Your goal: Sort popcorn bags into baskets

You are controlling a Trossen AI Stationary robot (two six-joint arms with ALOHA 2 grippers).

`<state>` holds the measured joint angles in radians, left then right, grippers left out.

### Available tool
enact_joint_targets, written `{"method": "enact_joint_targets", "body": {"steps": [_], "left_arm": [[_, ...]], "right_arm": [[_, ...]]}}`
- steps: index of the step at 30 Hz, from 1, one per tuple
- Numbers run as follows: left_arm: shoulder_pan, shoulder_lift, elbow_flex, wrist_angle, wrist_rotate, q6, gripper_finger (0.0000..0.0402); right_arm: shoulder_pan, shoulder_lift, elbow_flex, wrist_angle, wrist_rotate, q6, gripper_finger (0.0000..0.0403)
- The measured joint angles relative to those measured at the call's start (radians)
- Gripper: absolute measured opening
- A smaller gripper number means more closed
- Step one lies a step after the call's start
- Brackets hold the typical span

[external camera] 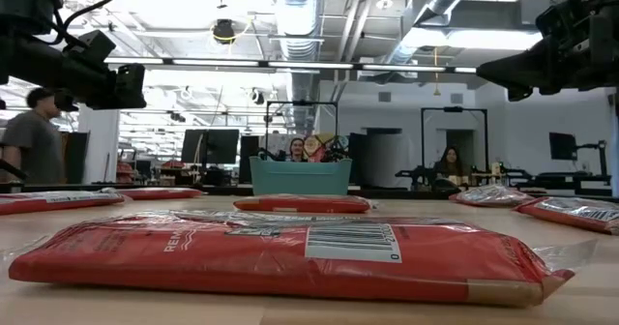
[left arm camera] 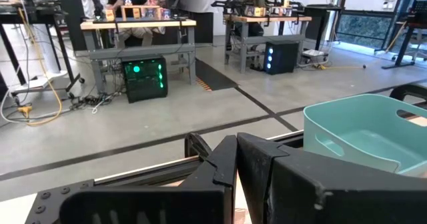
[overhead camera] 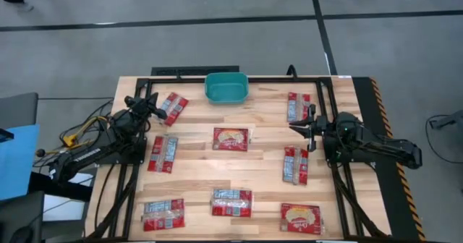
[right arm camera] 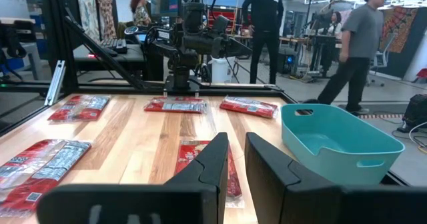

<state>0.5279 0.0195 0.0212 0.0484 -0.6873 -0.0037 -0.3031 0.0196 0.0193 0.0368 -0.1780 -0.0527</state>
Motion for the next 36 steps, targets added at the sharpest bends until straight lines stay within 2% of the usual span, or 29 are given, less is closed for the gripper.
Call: {"method": "enact_joint_targets", "body": {"steps": [25, 29, 31, 36], "left_arm": [[0.0, 0.0, -0.001, 0.035, 0.001, 0.0, 0.0], [0.0, 0.0, -0.001, 0.027, 0.0, -0.007, 0.0], [0.0, 0.0, -0.001, 0.012, 0.0, -0.012, 0.0], [0.0, 0.0, -0.001, 0.012, 0.021, -0.177, 0.0]], "right_arm": [[0.0, 0.0, 0.0, 0.0, 0.001, 0.0, 0.0076], [-0.01, 0.0, 0.0, -0.002, 0.053, -0.01, 0.0076], [-0.019, 0.0, 0.0, -0.006, 0.104, -0.069, 0.0076], [-0.028, 0.0, 0.0, -0.012, 0.125, -0.112, 0.0076]]}}
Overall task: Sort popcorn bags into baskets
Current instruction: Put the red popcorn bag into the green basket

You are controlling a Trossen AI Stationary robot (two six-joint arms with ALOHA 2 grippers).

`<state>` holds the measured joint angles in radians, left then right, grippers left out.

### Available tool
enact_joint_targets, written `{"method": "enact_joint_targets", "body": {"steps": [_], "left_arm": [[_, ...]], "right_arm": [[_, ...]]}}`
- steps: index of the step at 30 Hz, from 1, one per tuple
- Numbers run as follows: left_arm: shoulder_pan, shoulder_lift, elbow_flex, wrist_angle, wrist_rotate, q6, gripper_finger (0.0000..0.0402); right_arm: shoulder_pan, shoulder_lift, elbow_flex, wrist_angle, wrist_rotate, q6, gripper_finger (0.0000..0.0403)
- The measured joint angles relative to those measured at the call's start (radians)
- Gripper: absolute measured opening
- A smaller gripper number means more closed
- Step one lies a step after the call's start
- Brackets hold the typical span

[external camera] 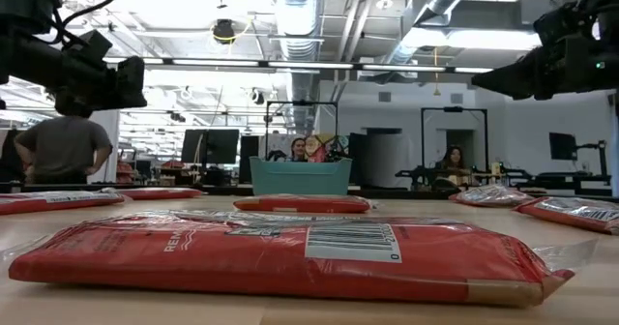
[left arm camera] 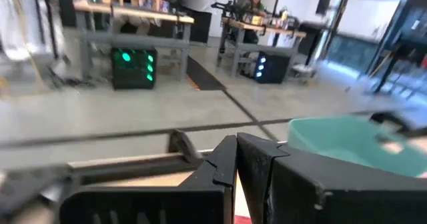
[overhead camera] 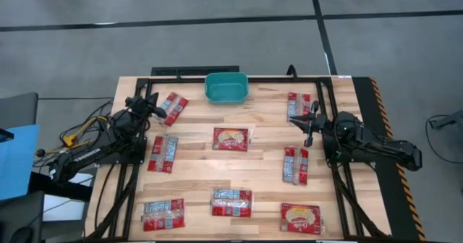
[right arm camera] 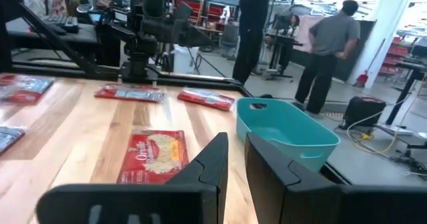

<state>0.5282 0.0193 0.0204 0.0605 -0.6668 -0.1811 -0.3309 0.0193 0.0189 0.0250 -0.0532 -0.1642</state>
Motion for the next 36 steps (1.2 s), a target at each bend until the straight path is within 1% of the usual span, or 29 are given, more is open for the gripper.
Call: {"method": "enact_joint_targets", "body": {"steps": [2, 4, 7, 12, 13, 15, 19, 21, 24, 27, 30, 33, 36], "left_arm": [[0.0, 0.0, 0.0, 0.0, 0.017, -0.088, 0.0], [0.0, 0.0, 0.0, 0.001, 0.036, -0.139, 0.0], [0.0, 0.0, 0.0, -0.001, 0.036, -0.146, 0.0], [0.0, 0.0, 0.0, -0.008, 0.055, -0.146, 0.0], [0.0, 0.0, 0.0, -0.008, 0.058, -0.149, 0.0], [0.0, 0.0, 0.0, -0.008, 0.057, -0.171, 0.0], [0.0, 0.0, 0.0, -0.009, 0.057, -0.172, 0.0], [0.0, 0.0, 0.0, -0.009, 0.056, -0.167, 0.0], [0.0, 0.0, 0.0, -0.009, 0.051, -0.169, 0.0], [0.0, 0.0, 0.0, -0.009, 0.034, -0.19, 0.0], [0.0, 0.0, -0.004, 0.005, 0.032, -0.192, 0.0], [0.0, 0.0, -0.009, 0.026, 0.028, -0.156, 0.0], [0.0, 0.001, -0.01, 0.025, -0.013, -0.084, 0.0]], "right_arm": [[0.0, 0.0, 0.0, -0.002, 0.004, -0.01, 0.0076], [0.0, 0.0, 0.0, -0.011, 0.028, -0.053, 0.0076], [0.0, 0.0, 0.0, -0.013, 0.032, -0.094, 0.0076], [0.001, 0.0, 0.0, -0.014, 0.03, -0.098, 0.0076], [0.003, 0.0, 0.0, -0.014, 0.027, -0.088, 0.0076], [0.011, 0.0, 0.0, -0.014, 0.025, -0.016, 0.0076], [0.033, 0.0, 0.0, -0.013, 0.029, 0.254, 0.0076], [0.038, 0.0, 0.0, -0.002, 0.057, 0.294, 0.0076], [0.036, 0.0, -0.001, 0.019, 0.064, 0.353, 0.0076], [0.037, 0.0, -0.001, 0.032, 0.065, 0.37, 0.0076], [0.036, 0.0, -0.001, 0.071, 0.093, 0.327, 0.0076], [0.036, 0.0, -0.001, 0.084, 0.142, 0.324, 0.0076], [0.036, 0.0, -0.001, 0.083, 0.187, 0.324, 0.0076]]}}
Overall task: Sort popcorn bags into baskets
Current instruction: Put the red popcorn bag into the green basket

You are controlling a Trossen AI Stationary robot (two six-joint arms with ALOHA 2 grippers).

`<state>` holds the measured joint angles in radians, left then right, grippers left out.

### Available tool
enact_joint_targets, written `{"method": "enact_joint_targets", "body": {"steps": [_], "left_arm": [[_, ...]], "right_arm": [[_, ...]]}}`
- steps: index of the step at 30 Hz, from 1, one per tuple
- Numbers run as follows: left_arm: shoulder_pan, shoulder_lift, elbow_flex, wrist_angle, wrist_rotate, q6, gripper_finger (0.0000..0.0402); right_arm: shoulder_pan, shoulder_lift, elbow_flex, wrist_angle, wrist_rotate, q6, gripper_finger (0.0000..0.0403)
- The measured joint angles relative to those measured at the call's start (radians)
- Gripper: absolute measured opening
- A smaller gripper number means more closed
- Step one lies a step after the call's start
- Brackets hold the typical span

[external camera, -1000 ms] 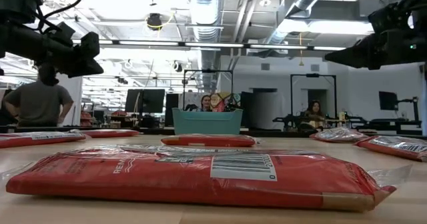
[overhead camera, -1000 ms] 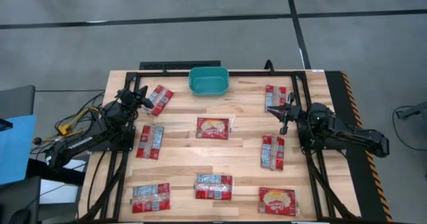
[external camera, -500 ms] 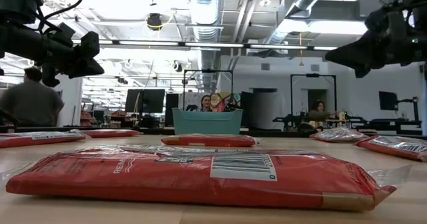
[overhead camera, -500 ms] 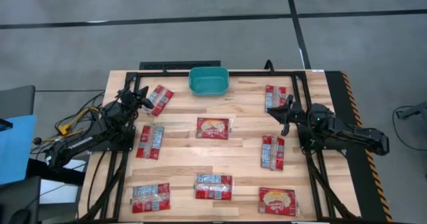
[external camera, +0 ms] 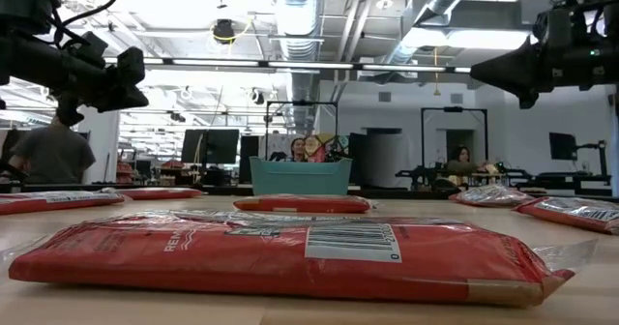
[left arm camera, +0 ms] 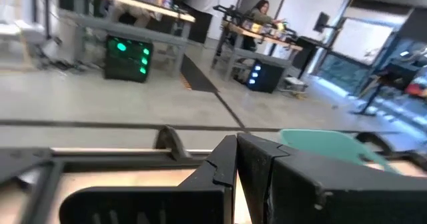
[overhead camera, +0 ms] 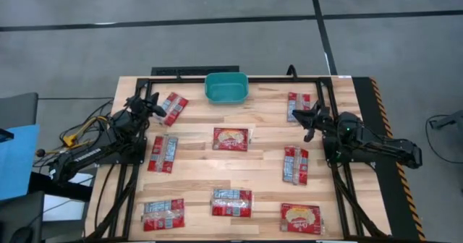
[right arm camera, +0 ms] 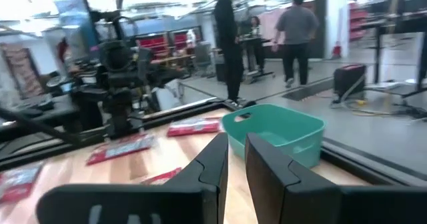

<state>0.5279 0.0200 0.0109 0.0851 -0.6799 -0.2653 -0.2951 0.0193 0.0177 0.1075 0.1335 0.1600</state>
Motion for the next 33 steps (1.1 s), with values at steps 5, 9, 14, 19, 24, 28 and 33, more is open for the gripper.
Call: {"method": "enact_joint_targets", "body": {"steps": [5, 9, 14, 19, 24, 28, 33], "left_arm": [[0.0, 0.0, -0.001, 0.001, -0.034, 0.037, 0.0], [0.0, 0.0, -0.001, 0.001, -0.036, 0.059, 0.0], [0.016, 0.0, -0.002, 0.001, -0.042, 0.099, 0.0], [0.043, 0.0, -0.002, 0.001, -0.062, 0.125, 0.0], [0.065, 0.009, -0.003, 0.0, -0.071, 0.117, 0.0], [0.092, 0.046, -0.003, -0.001, -0.097, 0.017, 0.0], [0.136, 0.111, -0.004, -0.002, -0.108, -0.003, 0.0]], "right_arm": [[-0.007, 0.0, 0.0, -0.002, 0.016, -0.043, 0.0076], [-0.035, 0.0, 0.0, -0.017, 0.093, -0.076, 0.0076], [-0.092, 0.0, 0.0, -0.022, 0.16, -0.09, 0.0078], [-0.151, 0.0, 0.001, 0.006, 0.162, -0.09, 0.0099], [-0.196, 0.0, 0.002, -0.007, 0.258, -0.017, 0.0125], [-0.225, 0.0, 0.002, -0.002, 0.26, 0.01, 0.0144], [-0.249, 0.0, 0.002, -0.004, 0.263, -0.081, 0.0157]]}}
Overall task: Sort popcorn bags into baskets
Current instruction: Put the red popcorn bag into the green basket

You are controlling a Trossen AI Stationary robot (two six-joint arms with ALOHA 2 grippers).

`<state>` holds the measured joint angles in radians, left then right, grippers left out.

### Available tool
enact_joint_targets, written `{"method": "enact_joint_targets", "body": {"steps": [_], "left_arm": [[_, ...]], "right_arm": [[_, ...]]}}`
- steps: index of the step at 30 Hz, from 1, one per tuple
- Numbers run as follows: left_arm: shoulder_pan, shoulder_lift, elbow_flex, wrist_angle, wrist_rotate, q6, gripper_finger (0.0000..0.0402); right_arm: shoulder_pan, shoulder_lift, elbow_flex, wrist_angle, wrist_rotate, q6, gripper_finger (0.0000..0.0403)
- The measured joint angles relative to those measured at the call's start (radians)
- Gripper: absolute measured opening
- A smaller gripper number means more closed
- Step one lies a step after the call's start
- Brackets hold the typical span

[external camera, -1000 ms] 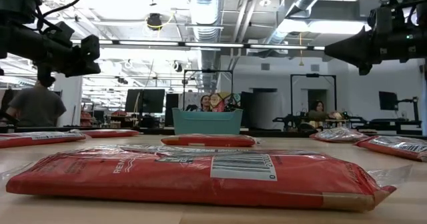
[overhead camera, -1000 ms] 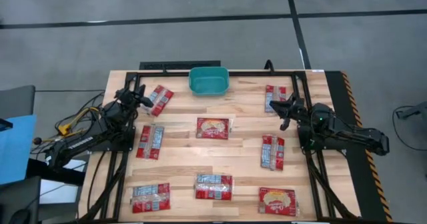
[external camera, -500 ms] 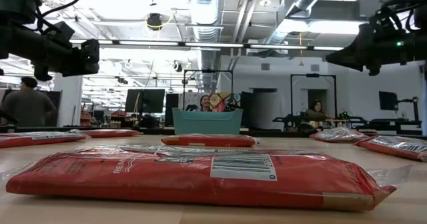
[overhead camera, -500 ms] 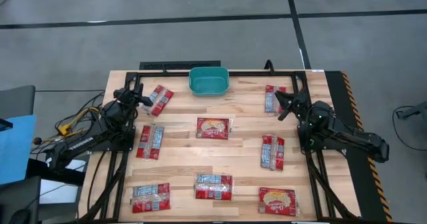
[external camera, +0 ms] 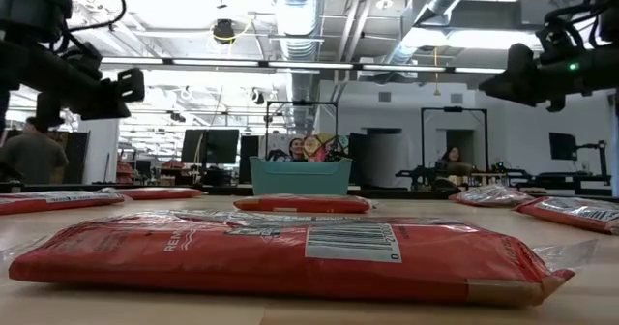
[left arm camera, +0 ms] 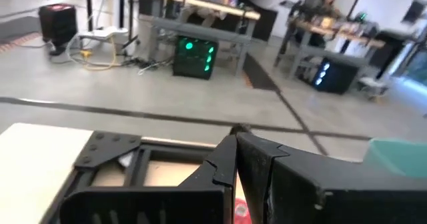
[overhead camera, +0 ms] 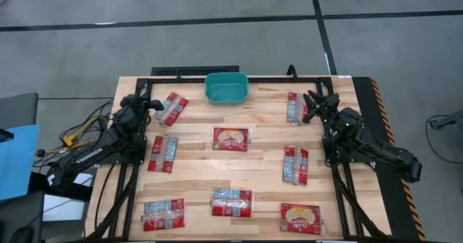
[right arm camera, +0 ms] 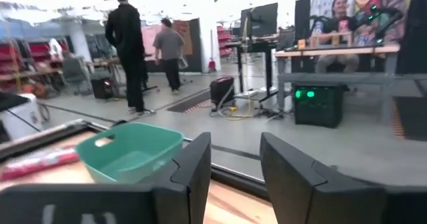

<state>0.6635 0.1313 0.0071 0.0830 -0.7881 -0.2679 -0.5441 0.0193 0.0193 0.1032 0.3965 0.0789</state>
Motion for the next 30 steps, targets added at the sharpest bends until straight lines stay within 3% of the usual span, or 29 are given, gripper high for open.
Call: {"method": "enact_joint_targets", "body": {"steps": [7, 10, 16, 21, 30], "left_arm": [[0.012, 0.076, 0.0, 0.013, 0.199, 0.111, 0.0], [0.012, 0.081, 0.006, 0.079, 0.244, 0.045, 0.0], [-0.006, 0.082, 0.031, 0.103, 0.532, 0.004, 0.0], [-0.044, 0.082, 0.032, 0.09, 0.556, -0.018, 0.0], [-0.129, 0.085, 0.034, -0.026, 0.574, -0.038, 0.0]], "right_arm": [[-0.012, 0.0, 0.0, -0.03, -0.014, -0.014, 0.0166], [-0.012, 0.0, 0.0, 0.071, -0.027, 0.03, 0.0168], [0.024, 0.003, 0.031, 0.002, -0.122, 0.165, 0.0164], [0.05, 0.009, 0.031, -0.134, -0.057, 0.271, 0.0157], [0.09, 0.114, 0.061, -0.264, -0.08, 0.456, 0.0139]]}}
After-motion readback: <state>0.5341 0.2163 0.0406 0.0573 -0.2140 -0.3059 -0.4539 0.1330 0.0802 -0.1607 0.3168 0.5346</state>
